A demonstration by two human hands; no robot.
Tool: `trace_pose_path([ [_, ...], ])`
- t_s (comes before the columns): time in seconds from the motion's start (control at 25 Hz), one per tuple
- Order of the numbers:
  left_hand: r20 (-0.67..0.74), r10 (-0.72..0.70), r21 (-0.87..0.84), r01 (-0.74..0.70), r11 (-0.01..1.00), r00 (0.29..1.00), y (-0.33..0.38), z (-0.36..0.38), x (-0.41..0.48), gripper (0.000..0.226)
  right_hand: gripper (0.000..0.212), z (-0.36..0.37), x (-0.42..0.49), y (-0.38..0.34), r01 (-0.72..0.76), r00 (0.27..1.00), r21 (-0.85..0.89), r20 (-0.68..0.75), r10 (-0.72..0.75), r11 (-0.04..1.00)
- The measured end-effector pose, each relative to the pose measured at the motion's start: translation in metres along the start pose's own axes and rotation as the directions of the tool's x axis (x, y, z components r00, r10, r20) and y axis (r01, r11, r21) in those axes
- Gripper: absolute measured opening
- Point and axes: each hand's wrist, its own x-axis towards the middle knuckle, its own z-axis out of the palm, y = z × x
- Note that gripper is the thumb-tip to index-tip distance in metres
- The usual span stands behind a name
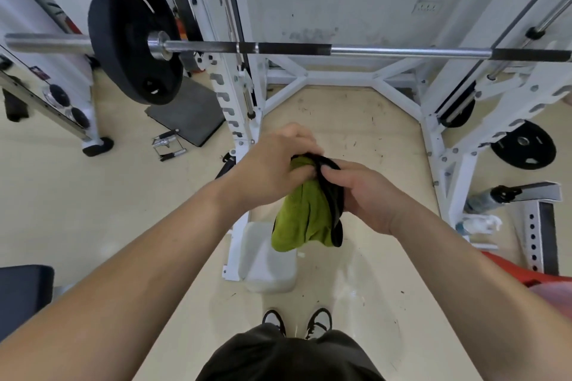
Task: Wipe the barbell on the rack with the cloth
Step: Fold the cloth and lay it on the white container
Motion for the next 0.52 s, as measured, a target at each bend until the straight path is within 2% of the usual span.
trace_pose_path([
  [0.08, -0.093, -0.01, -0.058, 0.005, 0.998, 0.996, 0.003, 0.005, 0.001, 0.011, 0.029, -0.01, 0.003, -0.005, 0.014, 0.999, -0.037, 0.032, -0.012, 0.999],
  [0.16, -0.2, -0.054, -0.106, 0.033, 0.994, 0.978, 0.008, 0.011, 0.002, 0.008, 0.027, -0.019, 0.007, -0.005, 0.055, 0.998, -0.08, 0.017, -0.054, 0.995],
  [0.2, -0.214, -0.073, -0.117, 0.048, 0.992, 0.974, 0.009, 0.013, 0.002, 0.011, 0.025, -0.023, 0.011, -0.001, 0.088, 0.995, -0.17, -0.032, -0.095, 0.982],
  [0.28, -0.222, -0.109, -0.12, 0.084, 0.989, 0.969, 0.015, 0.017, 0.004, 0.016, 0.022, -0.03, 0.021, 0.014, 0.104, 0.975, -0.464, -0.129, -0.183, 0.88],
  [0.32, -0.249, -0.148, -0.126, 0.119, 0.985, 0.957, 0.02, 0.018, 0.005, 0.018, 0.021, -0.035, 0.027, 0.026, 0.061, 0.969, -0.578, -0.16, -0.186, 0.814],
  [0.4, -0.347, -0.221, -0.149, 0.179, 0.972, 0.911, 0.027, 0.018, 0.008, 0.019, 0.019, -0.043, 0.034, 0.051, -0.07, 0.966, -0.675, -0.231, -0.12, 0.734],
  [0.52, -0.434, -0.204, -0.095, 0.181, 0.979, 0.877, 0.023, 0.012, 0.008, 0.019, 0.024, -0.055, 0.042, 0.074, -0.19, 0.925, -0.626, -0.372, -0.075, 0.756],
])
